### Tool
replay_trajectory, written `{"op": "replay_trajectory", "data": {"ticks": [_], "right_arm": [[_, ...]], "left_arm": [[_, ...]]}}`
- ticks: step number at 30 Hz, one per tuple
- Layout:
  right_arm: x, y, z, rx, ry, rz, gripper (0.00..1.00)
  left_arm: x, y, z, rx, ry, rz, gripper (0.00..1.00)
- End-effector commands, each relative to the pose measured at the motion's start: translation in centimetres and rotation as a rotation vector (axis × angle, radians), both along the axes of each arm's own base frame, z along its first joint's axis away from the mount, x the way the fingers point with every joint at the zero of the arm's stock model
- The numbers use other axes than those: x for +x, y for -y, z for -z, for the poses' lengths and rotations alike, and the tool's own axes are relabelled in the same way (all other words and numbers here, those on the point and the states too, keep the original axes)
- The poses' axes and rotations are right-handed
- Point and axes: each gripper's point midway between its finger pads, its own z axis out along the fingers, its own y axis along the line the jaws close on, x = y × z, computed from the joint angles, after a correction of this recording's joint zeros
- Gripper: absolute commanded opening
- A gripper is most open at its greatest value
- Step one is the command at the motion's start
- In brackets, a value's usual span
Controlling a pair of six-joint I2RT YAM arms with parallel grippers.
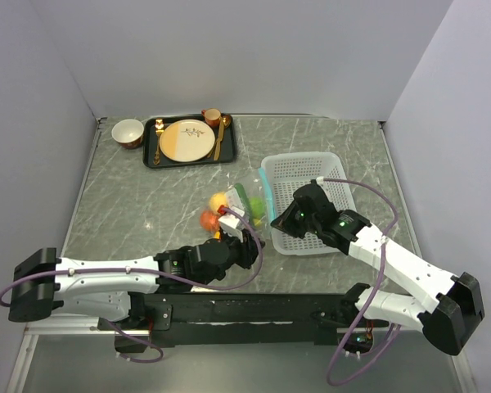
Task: Place the food in the zip-top bag and seal the zipper
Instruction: Zip the zipper food storage bag at the center of the board.
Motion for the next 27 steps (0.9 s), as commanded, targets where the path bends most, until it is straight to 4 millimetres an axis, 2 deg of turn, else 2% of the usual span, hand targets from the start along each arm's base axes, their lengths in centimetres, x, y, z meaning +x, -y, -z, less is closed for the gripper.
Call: {"op": "replay_trajectory", "data": {"ticks": [1,6,9,12,17,20,21,24,26,27], "right_arm": [[0.8,-0.4,-2.1,0.037,0.067,-0.009,0.00],[0.4,-0.6,-2.8,0.056,0.074,-0.033,0.00],[0.0,-0.9,-3.3,0.075,0.081,-0.049,0.00],[-0.5,-1.1,-3.5,0.080,0.077,-0.062,0.00],[-1.2,-1.6,-3.6,0.092,0.073,-0.084,0.00],[-1.6,-1.7,-3.6,0.094,0.068,-0.094,0.00],[-1.7,-1.7,-3.6,0.093,0.066,-0.095,0.00],[-1.8,-1.6,-3.7,0.088,0.070,-0.098,0.00],[-1.7,-1.7,-4.0,0.090,0.074,-0.097,0.00],[-1.7,-1.7,-4.0,0.092,0.073,-0.097,0.00]], "left_arm": [[-0.2,1.7,-0.4,-0.011,0.013,0.035,0.41],[0.1,3.0,-0.1,-0.002,0.015,0.037,0.60],[0.6,3.3,0.4,0.015,0.017,0.016,0.61],[1.2,3.1,0.4,0.013,0.024,-0.028,0.67],[2.0,2.9,0.6,0.026,0.030,-0.075,0.66],[2.3,2.5,0.8,0.033,0.033,-0.106,0.57],[2.4,2.4,0.8,0.033,0.031,-0.114,0.46],[2.5,2.3,1.0,0.042,0.030,-0.125,0.29],[2.6,2.1,1.1,0.043,0.029,-0.131,0.22],[2.6,2.0,1.0,0.038,0.029,-0.137,0.21]]}}
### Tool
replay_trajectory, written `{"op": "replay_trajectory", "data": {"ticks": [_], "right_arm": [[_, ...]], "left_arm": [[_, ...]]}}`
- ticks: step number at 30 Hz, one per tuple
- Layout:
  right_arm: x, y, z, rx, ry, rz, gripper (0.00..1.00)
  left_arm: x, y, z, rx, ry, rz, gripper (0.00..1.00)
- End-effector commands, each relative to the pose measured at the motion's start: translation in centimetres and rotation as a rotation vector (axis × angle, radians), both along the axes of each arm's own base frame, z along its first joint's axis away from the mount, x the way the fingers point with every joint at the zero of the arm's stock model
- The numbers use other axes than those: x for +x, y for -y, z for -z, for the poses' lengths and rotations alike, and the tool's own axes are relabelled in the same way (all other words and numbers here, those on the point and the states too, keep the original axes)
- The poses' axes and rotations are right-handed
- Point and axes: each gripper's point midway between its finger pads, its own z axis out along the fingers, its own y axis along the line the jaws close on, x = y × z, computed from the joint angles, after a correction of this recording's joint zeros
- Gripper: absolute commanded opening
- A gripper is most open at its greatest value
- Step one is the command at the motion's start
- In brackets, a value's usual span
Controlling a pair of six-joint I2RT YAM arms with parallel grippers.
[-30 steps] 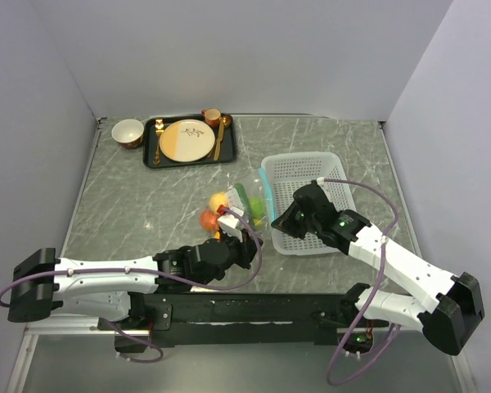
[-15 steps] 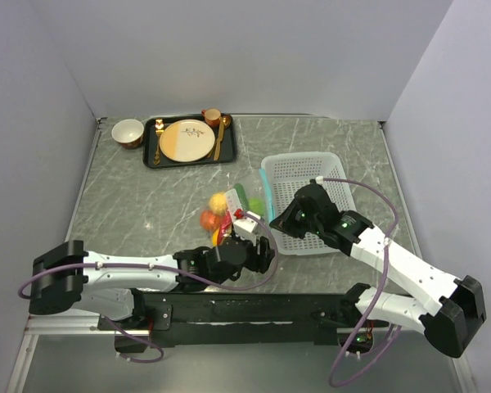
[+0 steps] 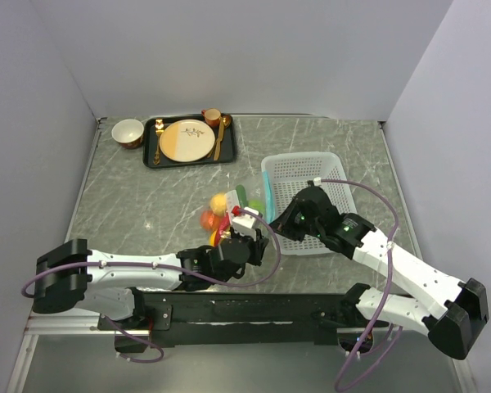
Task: Place the food in the zip-top bag and seal the zipper
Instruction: Zip the zipper food storage bag at the center of the board.
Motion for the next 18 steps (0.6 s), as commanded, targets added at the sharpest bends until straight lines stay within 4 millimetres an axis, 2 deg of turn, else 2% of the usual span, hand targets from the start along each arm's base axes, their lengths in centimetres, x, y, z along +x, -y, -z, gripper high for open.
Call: {"op": "replay_trajectory", "data": {"ticks": [1,3,8,9,11,12,13,18], "right_arm": [[0.1,-0.5,-2.7,0.043,0.055,-0.011,0.00],[0.2,-0.5,-2.7,0.046,0.055,-0.012,0.00],[-0.3,-1.0,-2.8,0.050,0.052,-0.028,0.00],[-0.3,-1.0,-2.7,0.050,0.050,-0.030,0.00],[-0.6,-1.3,-2.5,0.049,0.042,-0.042,0.00],[-0.6,-1.4,-2.5,0.049,0.046,-0.045,0.00],[-0.7,-1.5,-2.5,0.049,0.042,-0.048,0.00],[-0.9,-1.9,-2.6,0.050,0.041,-0.063,0.00]], "left_arm": [[0.5,0.3,-2.1,-0.060,0.022,-0.037,0.22],[0.6,0.2,-1.9,-0.056,0.023,-0.044,0.17],[0.8,-0.1,-2.3,-0.066,0.032,-0.061,0.15],[0.9,-0.2,-2.4,-0.064,0.036,-0.063,0.08],[1.0,-0.2,-2.4,-0.062,0.035,-0.066,0.11],[1.0,-0.1,-2.4,-0.062,0.034,-0.066,0.21],[0.9,-0.1,-2.4,-0.065,0.034,-0.065,0.27],[0.9,-0.1,-2.3,-0.073,0.030,-0.062,0.28]]}}
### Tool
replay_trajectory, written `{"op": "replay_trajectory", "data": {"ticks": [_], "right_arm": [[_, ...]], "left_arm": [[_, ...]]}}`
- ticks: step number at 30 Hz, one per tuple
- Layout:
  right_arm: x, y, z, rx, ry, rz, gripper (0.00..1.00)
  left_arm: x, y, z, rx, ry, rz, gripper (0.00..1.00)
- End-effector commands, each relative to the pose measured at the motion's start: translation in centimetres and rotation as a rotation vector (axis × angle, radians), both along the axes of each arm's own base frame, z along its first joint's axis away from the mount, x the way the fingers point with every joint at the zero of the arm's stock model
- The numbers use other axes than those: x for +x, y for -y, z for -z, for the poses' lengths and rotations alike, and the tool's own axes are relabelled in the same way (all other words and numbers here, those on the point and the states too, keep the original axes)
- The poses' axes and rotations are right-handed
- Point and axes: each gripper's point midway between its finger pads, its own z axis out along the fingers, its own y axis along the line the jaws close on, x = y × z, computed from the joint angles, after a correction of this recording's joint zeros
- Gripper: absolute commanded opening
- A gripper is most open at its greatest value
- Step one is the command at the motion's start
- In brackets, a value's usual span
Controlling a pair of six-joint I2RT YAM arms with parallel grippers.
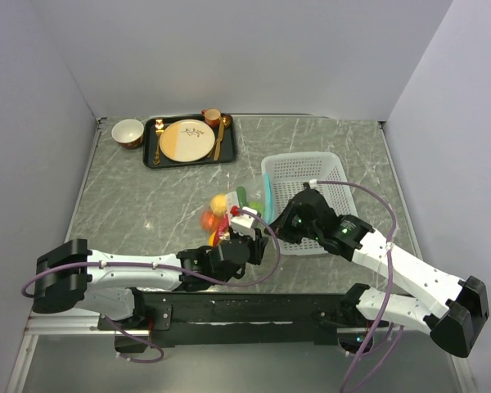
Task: Place the food in the zip-top bag and seal the zipper
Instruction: Zip the zipper food storage bag at the center of the board.
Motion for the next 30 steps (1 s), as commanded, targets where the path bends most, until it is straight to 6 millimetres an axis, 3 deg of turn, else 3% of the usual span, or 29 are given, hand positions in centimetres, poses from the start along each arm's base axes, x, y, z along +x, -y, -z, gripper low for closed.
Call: {"op": "replay_trajectory", "data": {"ticks": [1,10,11,22,30], "right_arm": [[0.1,-1.1,-2.6,0.051,0.043,-0.023,0.00],[0.2,-1.0,-2.9,0.055,0.051,-0.013,0.00],[0.1,-1.0,-2.8,0.054,0.049,-0.016,0.00],[0.9,-0.4,-2.2,0.009,0.066,0.019,0.00],[1.5,-0.3,-2.2,0.004,0.074,0.040,0.02]], "left_arm": [[0.6,0.2,-2.2,-0.069,0.021,-0.032,0.28],[0.3,0.1,-1.7,-0.054,0.013,-0.023,0.10],[0.3,0.1,-1.7,-0.051,0.014,-0.020,0.01],[-0.5,0.2,-2.3,-0.080,-0.003,0.030,0.01],[-1.3,-0.8,-2.3,-0.108,-0.031,0.051,0.01]]}}
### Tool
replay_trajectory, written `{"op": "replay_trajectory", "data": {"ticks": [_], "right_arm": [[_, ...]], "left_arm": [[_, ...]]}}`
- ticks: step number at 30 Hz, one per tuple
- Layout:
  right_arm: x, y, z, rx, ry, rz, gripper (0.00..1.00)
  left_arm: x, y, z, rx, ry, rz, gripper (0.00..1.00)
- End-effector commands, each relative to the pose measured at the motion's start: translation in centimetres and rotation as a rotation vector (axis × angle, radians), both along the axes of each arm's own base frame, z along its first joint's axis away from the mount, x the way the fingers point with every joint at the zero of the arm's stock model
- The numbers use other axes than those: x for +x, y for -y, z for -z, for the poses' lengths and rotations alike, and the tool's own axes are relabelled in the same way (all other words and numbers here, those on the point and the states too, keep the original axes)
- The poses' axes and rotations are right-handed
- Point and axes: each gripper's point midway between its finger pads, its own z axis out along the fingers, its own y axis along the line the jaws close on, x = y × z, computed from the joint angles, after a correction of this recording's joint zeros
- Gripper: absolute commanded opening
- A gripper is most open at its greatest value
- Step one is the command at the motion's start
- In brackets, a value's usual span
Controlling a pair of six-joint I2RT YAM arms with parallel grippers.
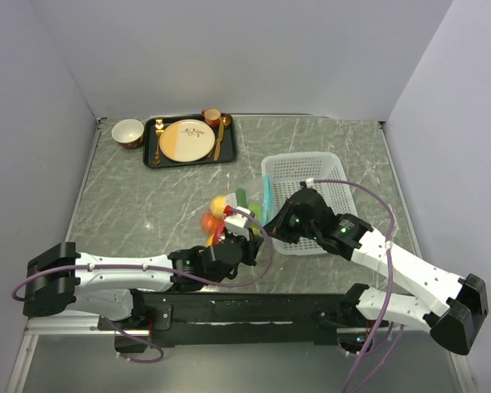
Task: Place the food in the zip-top bag and seal the zipper
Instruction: Zip the zipper food storage bag at the center of the board.
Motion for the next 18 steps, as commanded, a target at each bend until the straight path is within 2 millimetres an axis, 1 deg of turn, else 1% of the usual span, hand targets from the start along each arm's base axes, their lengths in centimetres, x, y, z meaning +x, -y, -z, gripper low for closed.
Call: {"op": "replay_trajectory", "data": {"ticks": [1,12,18], "right_arm": [[1.7,0.4,-1.6,-0.002,0.069,0.059,0.03],[2.9,1.6,-1.4,-0.017,0.078,0.103,0.03],[3.7,2.1,-1.2,-0.014,0.083,0.125,0.03]], "left_arm": [[-0.6,-0.1,-1.6,-0.063,-0.007,0.025,0.01],[-1.3,-0.8,-1.7,-0.070,-0.017,0.048,0.01],[-1.4,-0.9,-1.7,-0.066,-0.015,0.054,0.01]]}}
